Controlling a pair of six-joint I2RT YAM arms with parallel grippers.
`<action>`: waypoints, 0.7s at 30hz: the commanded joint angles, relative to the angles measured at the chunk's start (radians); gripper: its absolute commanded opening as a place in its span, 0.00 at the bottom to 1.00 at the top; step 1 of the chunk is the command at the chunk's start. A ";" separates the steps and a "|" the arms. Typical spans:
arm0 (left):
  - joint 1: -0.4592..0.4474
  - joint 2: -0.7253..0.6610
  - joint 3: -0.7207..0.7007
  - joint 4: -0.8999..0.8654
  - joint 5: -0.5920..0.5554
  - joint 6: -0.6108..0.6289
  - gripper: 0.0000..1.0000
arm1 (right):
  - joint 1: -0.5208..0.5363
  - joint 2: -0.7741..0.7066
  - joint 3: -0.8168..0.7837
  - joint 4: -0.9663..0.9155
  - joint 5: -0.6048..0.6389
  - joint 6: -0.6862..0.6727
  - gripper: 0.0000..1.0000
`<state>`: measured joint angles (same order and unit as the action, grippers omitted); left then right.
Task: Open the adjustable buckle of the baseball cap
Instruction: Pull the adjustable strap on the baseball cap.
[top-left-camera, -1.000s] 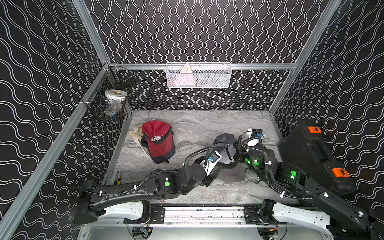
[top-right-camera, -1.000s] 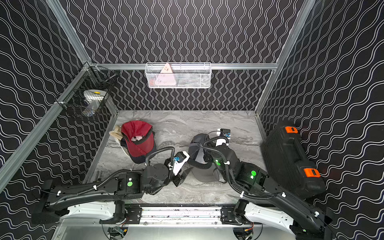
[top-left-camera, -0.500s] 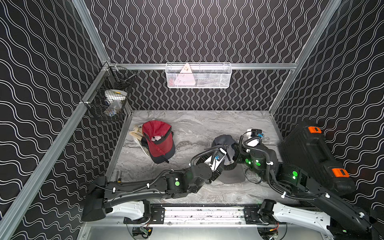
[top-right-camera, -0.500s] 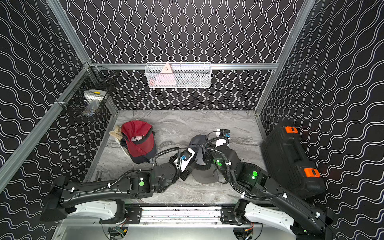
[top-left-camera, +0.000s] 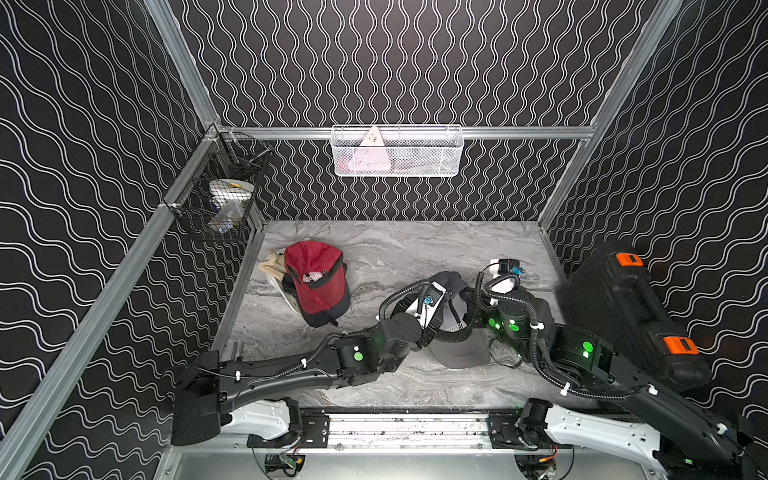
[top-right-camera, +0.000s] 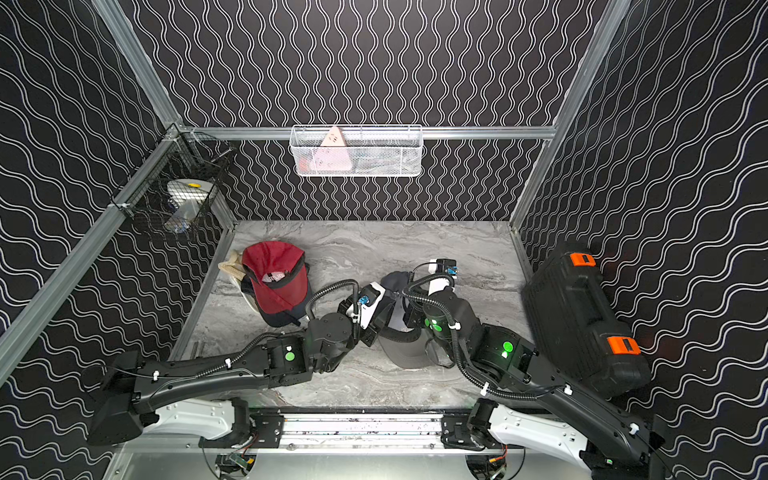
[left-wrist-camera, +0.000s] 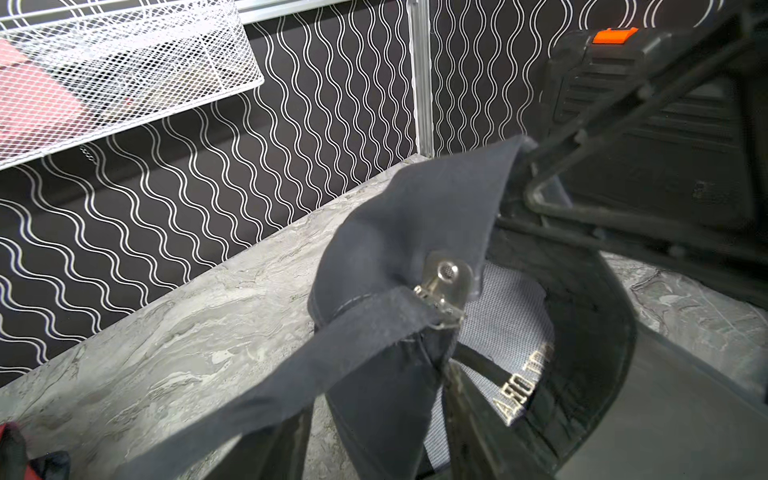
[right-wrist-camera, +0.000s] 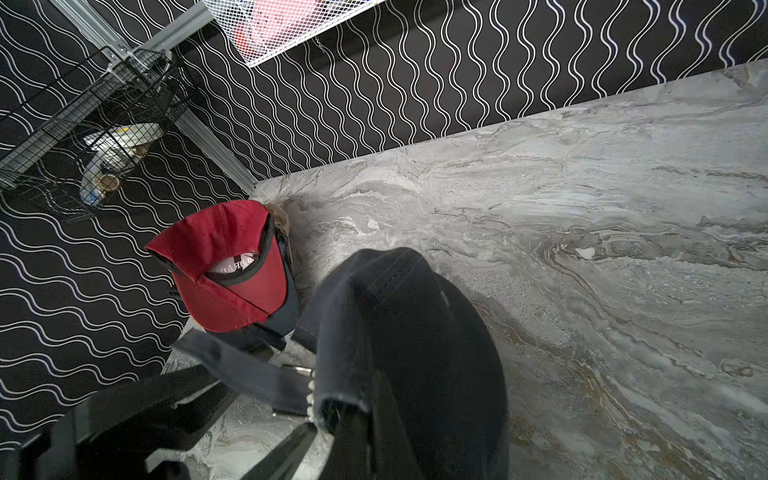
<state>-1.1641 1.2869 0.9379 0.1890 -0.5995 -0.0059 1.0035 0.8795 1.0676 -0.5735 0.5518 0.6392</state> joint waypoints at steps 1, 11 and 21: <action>0.003 0.004 0.006 0.045 0.026 -0.014 0.53 | 0.000 0.001 0.008 0.040 0.006 0.013 0.00; 0.004 -0.004 -0.011 0.064 0.032 -0.028 0.52 | 0.000 0.009 -0.005 0.056 0.017 0.006 0.00; 0.010 0.038 0.016 0.066 0.033 -0.020 0.51 | 0.000 0.009 0.014 0.052 -0.009 0.009 0.00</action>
<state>-1.1572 1.3186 0.9417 0.2237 -0.5682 -0.0296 1.0031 0.8917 1.0695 -0.5529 0.5426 0.6384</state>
